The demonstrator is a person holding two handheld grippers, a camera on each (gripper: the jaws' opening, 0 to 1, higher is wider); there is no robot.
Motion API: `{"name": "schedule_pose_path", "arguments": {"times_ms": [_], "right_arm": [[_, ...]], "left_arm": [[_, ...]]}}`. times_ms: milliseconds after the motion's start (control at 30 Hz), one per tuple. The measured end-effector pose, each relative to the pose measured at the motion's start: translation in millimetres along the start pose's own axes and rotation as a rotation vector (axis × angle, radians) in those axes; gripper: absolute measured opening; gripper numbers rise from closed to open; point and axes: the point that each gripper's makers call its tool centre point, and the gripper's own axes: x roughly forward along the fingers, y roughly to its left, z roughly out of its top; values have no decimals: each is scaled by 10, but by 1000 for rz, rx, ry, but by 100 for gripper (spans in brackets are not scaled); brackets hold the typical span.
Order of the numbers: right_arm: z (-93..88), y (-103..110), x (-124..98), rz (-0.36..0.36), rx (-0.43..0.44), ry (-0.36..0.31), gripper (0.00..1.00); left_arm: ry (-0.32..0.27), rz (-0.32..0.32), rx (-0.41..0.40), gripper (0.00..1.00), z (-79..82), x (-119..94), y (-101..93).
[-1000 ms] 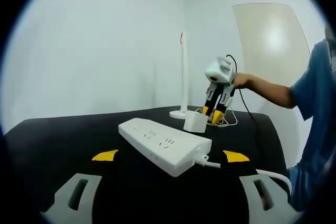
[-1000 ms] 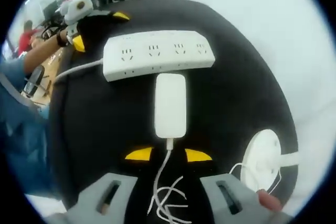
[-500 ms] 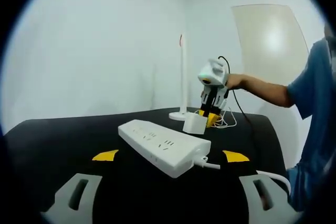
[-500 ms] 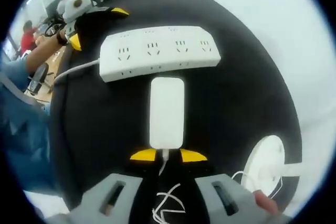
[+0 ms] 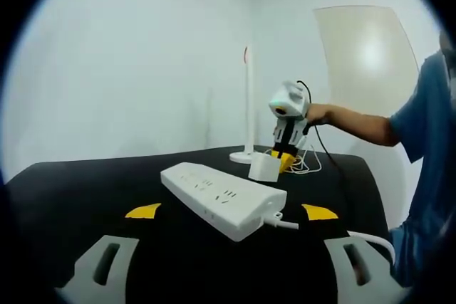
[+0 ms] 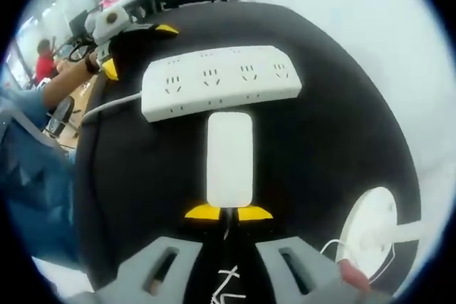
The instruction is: Insert the desk lamp plug into the socket, turn on the power strip switch, turn on the lamp switch, then turn off the lamp switch, turn off the power strip switch, and remove the plug from the socket.
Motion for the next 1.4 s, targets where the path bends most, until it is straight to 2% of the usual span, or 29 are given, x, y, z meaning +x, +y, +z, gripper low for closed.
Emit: {"name": "schedule_pose_path", "arguments": {"times_ms": [267, 500, 867, 1133, 1400], "right_arm": [[34, -55, -11, -30, -4, -40, 7], [64, -38, -32, -18, 10, -90, 7], [86, -27, -90, -17, 11, -119, 7], [190, 11, -193, -5, 16, -175, 7], [291, 56, -259, 6, -5, -181, 7]], "left_arm": [[4, 2, 1, 73, -3, -17, -29], [5, 5, 2, 73, -3, -33, -37], [11, 6, 4, 73, -6, -34, -54], [13, 9, 4, 73, -5, -35, -46], [7, 9, 2, 73, 5, -32, -18]]}}
